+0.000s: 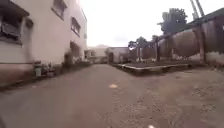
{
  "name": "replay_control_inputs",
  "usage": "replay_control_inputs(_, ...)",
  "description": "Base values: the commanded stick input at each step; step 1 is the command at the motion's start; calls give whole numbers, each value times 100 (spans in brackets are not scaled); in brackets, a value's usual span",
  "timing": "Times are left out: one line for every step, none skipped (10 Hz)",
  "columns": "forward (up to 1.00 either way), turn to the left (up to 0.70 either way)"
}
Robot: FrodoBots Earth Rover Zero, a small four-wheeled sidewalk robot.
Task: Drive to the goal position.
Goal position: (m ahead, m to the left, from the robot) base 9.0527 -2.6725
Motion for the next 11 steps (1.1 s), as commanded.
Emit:
replay_control_inputs(70,0)
replay_control_inputs(70,1)
replay_control_inputs(70,3)
replay_control_inputs(70,5)
replay_control_inputs(70,4)
replay_control_inputs(70,0)
replay_control_inputs(70,0)
replay_control_inputs(70,0)
replay_control_inputs(70,0)
replay_control_inputs(70,0)
replay_control_inputs(70,0)
